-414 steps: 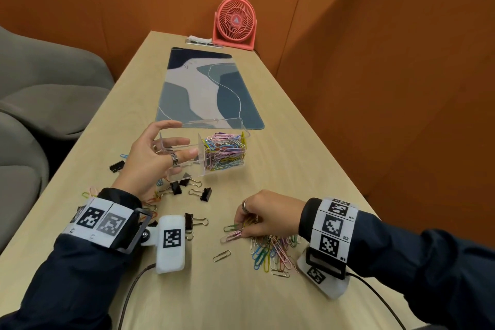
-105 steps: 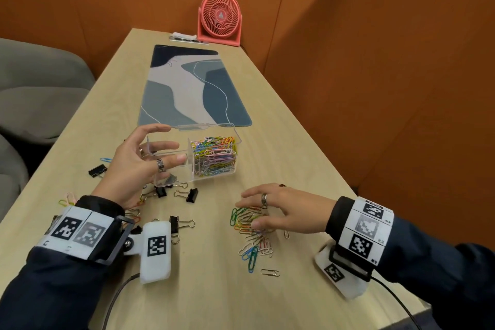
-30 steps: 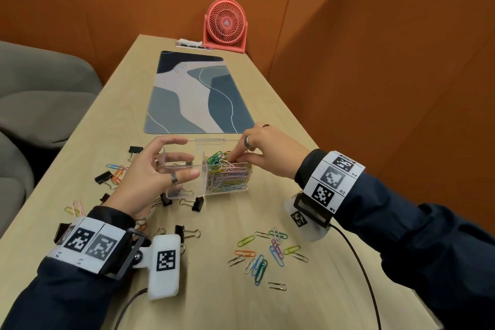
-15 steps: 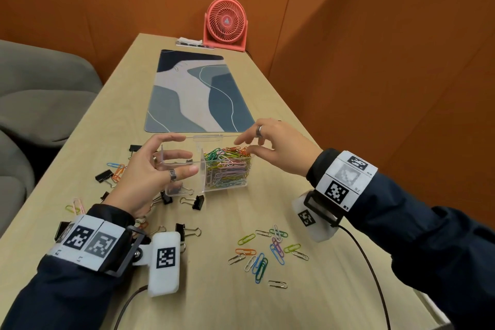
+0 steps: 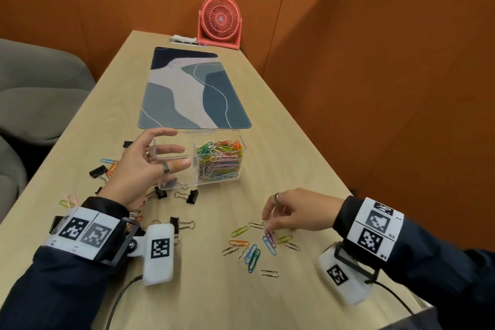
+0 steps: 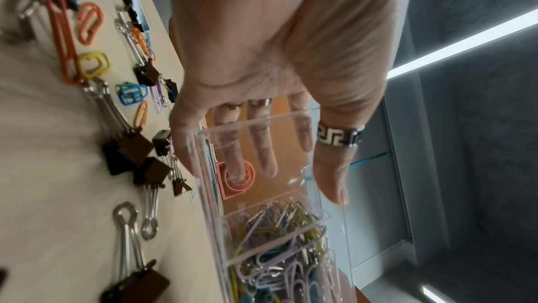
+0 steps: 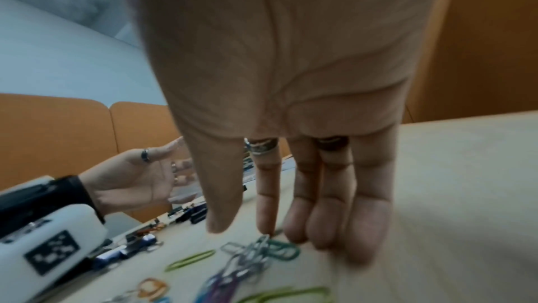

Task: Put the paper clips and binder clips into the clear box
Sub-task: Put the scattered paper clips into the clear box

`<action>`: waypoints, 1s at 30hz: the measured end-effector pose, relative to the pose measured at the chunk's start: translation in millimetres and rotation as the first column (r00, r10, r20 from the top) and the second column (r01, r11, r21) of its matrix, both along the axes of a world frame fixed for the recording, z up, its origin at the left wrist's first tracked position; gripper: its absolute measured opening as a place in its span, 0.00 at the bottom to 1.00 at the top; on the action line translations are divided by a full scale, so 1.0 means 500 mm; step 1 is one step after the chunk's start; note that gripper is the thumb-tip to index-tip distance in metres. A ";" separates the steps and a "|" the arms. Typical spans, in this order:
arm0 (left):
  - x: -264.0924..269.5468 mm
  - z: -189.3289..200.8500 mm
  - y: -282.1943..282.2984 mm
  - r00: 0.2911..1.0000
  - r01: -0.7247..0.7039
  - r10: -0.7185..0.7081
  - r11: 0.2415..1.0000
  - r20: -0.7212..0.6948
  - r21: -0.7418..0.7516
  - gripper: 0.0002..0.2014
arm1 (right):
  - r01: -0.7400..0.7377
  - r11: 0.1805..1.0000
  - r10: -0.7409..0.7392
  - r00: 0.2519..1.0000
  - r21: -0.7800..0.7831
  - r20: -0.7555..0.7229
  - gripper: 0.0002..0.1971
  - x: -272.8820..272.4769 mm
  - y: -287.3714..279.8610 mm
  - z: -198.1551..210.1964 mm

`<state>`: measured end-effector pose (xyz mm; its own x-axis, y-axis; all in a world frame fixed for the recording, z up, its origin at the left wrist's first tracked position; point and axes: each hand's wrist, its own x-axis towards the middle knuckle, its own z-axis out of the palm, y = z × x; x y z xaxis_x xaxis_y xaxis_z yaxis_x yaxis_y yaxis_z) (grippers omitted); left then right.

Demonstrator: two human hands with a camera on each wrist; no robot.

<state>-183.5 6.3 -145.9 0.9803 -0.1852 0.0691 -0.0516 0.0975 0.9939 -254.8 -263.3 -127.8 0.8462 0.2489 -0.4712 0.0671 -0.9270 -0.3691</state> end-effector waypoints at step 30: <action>0.006 -0.011 0.000 1.000 0.012 -0.012 1.000 0.013 0.015 0.27 | -0.120 0.992 0.116 0.988 0.030 0.106 0.07 -0.008 0.044 -0.021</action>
